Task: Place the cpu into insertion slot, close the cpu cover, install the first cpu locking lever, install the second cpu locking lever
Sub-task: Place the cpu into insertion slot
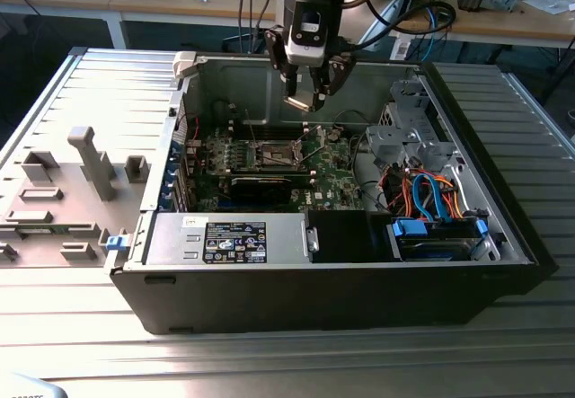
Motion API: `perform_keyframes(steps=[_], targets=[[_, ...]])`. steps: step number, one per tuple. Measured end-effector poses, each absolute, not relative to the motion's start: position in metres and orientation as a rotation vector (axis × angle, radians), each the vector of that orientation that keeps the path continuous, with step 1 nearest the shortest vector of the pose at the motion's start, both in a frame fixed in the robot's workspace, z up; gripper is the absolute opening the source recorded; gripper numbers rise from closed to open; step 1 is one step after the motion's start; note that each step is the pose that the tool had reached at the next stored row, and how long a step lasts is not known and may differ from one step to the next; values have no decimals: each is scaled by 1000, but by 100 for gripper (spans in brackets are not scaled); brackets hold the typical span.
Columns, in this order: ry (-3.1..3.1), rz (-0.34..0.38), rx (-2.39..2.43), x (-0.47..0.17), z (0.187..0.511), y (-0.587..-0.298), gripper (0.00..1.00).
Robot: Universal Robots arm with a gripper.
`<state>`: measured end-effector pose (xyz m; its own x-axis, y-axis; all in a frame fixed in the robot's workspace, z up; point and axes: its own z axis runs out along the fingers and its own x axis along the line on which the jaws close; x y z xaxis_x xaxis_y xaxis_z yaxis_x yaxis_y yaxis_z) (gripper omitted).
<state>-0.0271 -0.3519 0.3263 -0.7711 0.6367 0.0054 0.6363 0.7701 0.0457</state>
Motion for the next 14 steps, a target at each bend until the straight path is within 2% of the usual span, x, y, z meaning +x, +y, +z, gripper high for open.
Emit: perform_keyframes(steps=[14], targets=[[2939, 70, 1076, -27, 326, -352, 55]])
